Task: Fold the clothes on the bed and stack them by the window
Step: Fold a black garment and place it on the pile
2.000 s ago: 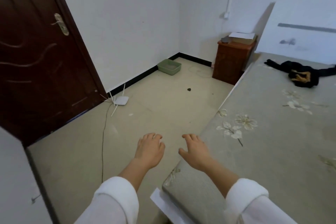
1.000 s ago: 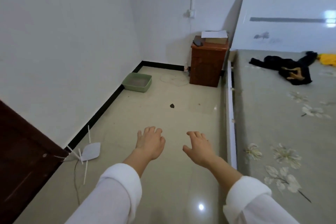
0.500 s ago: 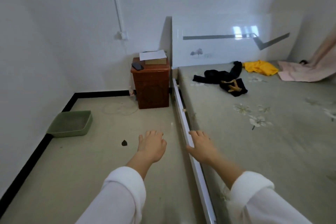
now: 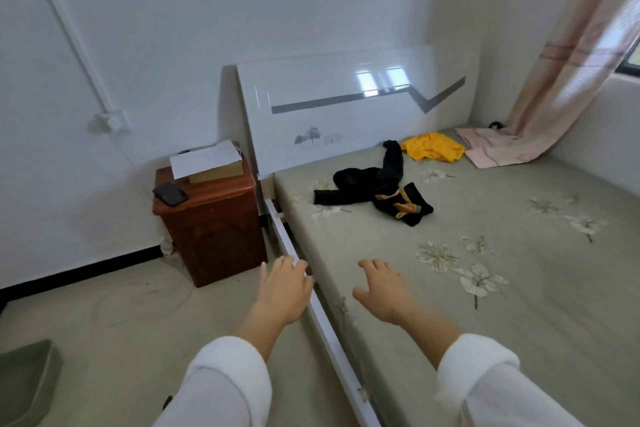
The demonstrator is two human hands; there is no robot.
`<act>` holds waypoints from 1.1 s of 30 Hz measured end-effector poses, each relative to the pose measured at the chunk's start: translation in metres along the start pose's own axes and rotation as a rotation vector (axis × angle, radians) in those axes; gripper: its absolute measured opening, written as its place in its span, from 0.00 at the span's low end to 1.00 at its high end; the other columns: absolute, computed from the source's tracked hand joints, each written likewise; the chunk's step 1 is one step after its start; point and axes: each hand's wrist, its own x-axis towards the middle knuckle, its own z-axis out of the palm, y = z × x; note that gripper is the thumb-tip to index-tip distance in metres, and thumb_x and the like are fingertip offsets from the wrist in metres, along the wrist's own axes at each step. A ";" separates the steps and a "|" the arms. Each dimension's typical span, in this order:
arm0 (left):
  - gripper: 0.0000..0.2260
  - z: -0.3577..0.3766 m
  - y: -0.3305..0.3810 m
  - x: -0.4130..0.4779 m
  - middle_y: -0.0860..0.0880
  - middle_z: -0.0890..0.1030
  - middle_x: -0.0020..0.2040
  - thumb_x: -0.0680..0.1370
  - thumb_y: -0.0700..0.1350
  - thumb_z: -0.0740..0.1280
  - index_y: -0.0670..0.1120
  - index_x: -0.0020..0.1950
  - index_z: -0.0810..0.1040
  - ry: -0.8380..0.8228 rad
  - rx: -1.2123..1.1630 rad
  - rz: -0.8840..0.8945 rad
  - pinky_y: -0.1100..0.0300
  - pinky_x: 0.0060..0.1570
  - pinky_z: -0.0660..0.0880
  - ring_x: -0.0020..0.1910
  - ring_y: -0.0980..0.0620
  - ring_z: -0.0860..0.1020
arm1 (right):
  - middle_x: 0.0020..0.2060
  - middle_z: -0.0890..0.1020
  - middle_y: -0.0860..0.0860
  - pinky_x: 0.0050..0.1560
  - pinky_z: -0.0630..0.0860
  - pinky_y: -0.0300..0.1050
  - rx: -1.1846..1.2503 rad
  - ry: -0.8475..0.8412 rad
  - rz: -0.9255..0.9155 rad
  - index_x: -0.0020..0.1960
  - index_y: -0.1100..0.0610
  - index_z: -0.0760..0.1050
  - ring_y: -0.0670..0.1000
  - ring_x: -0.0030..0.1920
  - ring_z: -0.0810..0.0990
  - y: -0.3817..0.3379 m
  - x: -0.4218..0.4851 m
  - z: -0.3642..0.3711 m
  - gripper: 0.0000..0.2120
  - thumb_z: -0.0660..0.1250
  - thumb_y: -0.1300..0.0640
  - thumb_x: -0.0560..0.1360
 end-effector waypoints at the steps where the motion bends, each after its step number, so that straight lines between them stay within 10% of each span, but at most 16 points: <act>1: 0.18 -0.003 -0.010 0.024 0.48 0.65 0.72 0.83 0.50 0.50 0.49 0.71 0.65 -0.008 0.001 0.025 0.42 0.73 0.50 0.74 0.49 0.58 | 0.71 0.65 0.53 0.68 0.63 0.53 0.018 0.005 0.031 0.75 0.54 0.58 0.56 0.71 0.62 -0.005 0.021 -0.002 0.29 0.59 0.46 0.78; 13: 0.20 -0.027 -0.066 0.263 0.48 0.66 0.71 0.82 0.50 0.52 0.49 0.74 0.61 -0.141 -0.015 0.251 0.45 0.71 0.57 0.71 0.47 0.62 | 0.72 0.64 0.53 0.70 0.60 0.54 0.133 0.036 0.321 0.75 0.53 0.56 0.55 0.71 0.61 -0.011 0.198 -0.016 0.28 0.58 0.46 0.79; 33: 0.20 0.134 0.030 0.621 0.48 0.67 0.71 0.82 0.49 0.55 0.47 0.73 0.64 -0.614 -0.190 0.223 0.54 0.65 0.67 0.67 0.49 0.67 | 0.66 0.68 0.52 0.64 0.65 0.52 0.230 -0.049 0.748 0.71 0.55 0.60 0.55 0.66 0.66 0.218 0.495 0.011 0.25 0.59 0.47 0.78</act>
